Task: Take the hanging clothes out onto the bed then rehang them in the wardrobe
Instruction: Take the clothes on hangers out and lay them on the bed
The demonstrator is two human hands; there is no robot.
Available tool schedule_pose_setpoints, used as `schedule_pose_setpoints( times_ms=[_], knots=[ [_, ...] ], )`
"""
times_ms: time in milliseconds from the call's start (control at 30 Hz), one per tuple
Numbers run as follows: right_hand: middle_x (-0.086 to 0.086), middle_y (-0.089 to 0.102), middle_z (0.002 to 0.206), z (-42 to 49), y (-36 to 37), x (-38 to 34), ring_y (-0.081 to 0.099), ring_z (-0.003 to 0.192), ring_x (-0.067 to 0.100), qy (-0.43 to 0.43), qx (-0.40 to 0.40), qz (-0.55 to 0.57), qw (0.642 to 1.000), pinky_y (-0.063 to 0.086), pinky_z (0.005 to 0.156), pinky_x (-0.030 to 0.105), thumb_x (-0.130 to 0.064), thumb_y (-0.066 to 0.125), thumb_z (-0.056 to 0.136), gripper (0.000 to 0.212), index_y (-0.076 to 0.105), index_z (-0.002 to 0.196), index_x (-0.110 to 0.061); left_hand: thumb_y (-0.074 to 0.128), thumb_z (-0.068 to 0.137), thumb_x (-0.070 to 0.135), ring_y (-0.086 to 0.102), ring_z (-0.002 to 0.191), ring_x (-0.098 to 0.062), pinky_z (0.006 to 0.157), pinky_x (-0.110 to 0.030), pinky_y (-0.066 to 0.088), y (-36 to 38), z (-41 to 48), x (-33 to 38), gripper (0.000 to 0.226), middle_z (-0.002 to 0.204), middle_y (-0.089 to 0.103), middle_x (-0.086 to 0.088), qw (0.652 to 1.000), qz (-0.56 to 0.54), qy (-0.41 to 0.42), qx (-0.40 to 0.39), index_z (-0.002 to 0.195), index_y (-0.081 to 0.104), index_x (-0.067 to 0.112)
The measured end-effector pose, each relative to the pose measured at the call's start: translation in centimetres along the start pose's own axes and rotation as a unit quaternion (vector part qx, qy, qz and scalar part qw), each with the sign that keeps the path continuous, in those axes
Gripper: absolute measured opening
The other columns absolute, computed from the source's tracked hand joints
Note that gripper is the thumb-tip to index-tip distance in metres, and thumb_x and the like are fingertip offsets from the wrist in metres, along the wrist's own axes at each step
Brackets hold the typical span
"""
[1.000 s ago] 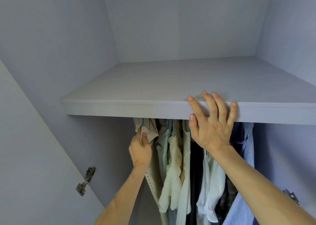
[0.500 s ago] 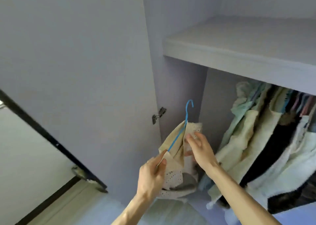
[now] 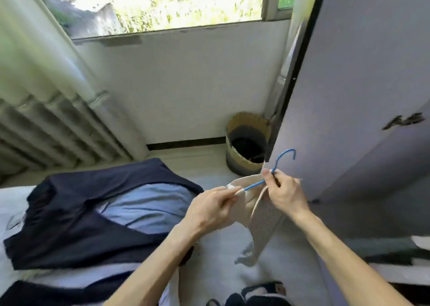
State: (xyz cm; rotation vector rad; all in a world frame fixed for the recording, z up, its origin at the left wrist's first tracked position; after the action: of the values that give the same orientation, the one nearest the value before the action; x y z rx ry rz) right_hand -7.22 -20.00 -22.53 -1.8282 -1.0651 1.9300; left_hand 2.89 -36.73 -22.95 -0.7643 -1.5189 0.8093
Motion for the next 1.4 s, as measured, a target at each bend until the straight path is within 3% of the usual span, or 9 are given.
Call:
schedule_pose_setpoints(
  times_ms=[133,233,367,533,733,900,967,1067,1400],
  knots=[
    [-0.005,0.06,0.064,-1.6,5.0,-4.8,0.057,0.065,0.021,-0.088,-0.021,-0.05,0.995,0.041,0.058,0.034,-0.046,0.045,0.101,0.035,0.055,0.077,-0.023,0.047,0.099,0.041,0.059,0.098,-0.012,0.084,-0.037,0.052,-1.4,-3.7,-3.3,0.024,0.103,0.059,0.015,0.994,-0.079,-0.08,0.01,0.115,0.064,0.036],
    [-0.007,0.059,0.064,-2.1,7.0,-7.9,0.058,0.061,0.014,-0.145,-0.019,-0.052,0.988,0.041,0.051,0.028,-0.048,0.043,0.1,0.035,0.054,0.078,-0.024,0.049,0.096,0.043,0.058,0.088,-0.011,0.083,-0.038,0.053,-3.0,-4.5,-4.8,0.023,0.101,0.049,0.011,0.989,-0.093,-0.116,0.024,0.103,0.066,0.029],
    [-0.006,0.061,0.067,0.1,7.4,-11.3,0.06,0.067,0.017,-0.16,-0.011,-0.021,0.987,0.049,0.062,0.037,-0.049,0.044,0.101,0.035,0.059,0.083,-0.023,0.048,0.1,0.032,0.06,0.087,-0.015,0.079,-0.032,0.049,-6.2,-3.3,-5.1,0.022,0.098,0.065,0.004,0.974,-0.172,-0.14,0.049,0.104,0.066,0.021],
    [-0.014,0.066,0.088,4.8,6.4,-14.7,0.062,0.08,-0.002,-0.194,-0.017,0.054,0.979,0.044,0.068,0.007,-0.044,0.051,0.099,0.025,0.07,0.102,-0.027,0.052,0.097,0.043,0.065,0.094,-0.01,0.081,-0.028,0.051,-11.4,-0.9,-6.8,0.026,0.098,0.073,0.01,0.942,-0.216,-0.199,0.163,0.108,0.072,0.03],
    [0.011,0.053,0.127,12.3,6.6,-10.2,0.048,0.106,0.015,-0.039,0.016,0.103,0.994,0.034,0.091,0.025,-0.038,0.046,0.102,0.035,0.057,0.127,-0.015,0.061,0.093,0.047,0.065,0.085,-0.005,0.08,-0.025,0.052,-17.8,0.0,-8.6,0.018,0.087,0.074,0.008,0.919,-0.254,-0.211,0.213,0.098,0.076,0.038],
    [0.011,0.02,0.163,17.8,9.9,-9.3,0.02,0.148,0.032,0.035,-0.055,0.117,0.991,0.014,0.121,0.047,-0.04,0.045,0.101,0.063,0.022,0.157,-0.019,0.065,0.093,0.043,0.064,0.08,-0.006,0.078,-0.024,0.051,-21.6,-1.8,-9.9,0.015,0.078,0.071,0.017,0.904,-0.287,-0.206,0.241,0.095,0.078,0.035],
    [0.011,0.035,0.154,19.4,11.4,-11.1,0.032,0.142,0.036,0.006,-0.105,0.125,0.987,0.026,0.115,0.05,-0.038,0.052,0.093,0.058,0.039,0.148,-0.03,0.067,0.093,0.039,0.06,0.072,-0.006,0.07,-0.02,0.048,-22.6,-2.7,-10.7,0.014,0.073,0.068,0.016,0.891,-0.299,-0.216,0.264,0.093,0.079,0.032],
    [0.009,0.061,0.118,19.8,14.1,-14.2,0.055,0.116,0.032,-0.019,-0.206,0.146,0.968,0.042,0.1,0.052,-0.026,0.061,0.087,0.02,0.063,0.105,-0.035,0.068,0.094,0.031,0.05,0.059,-0.001,0.063,-0.015,0.039,-23.4,-3.9,-12.1,0.013,0.059,0.059,0.018,0.867,-0.31,-0.236,0.311,0.092,0.079,0.025],
    [0.003,0.066,0.118,18.3,23.3,-16.1,0.06,0.106,0.026,-0.063,-0.383,0.02,0.921,0.048,0.094,0.043,-0.027,0.065,0.09,0.032,0.065,0.122,-0.024,0.064,0.095,0.016,0.027,0.053,-0.009,0.054,-0.013,0.028,-26.3,-9.2,-18.0,0.018,0.053,0.029,0.005,0.752,-0.361,-0.303,0.461,0.094,0.079,0.006]
  ],
)
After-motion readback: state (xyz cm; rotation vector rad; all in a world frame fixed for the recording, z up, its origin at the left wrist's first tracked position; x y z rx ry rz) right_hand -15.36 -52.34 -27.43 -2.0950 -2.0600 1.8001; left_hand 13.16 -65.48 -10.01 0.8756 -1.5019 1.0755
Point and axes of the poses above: each hand's wrist, its own z-axis towards the middle knuckle, its own y-axis out of the palm, x = y × z, the point moved 6 cm from there along z, towards the middle knuckle
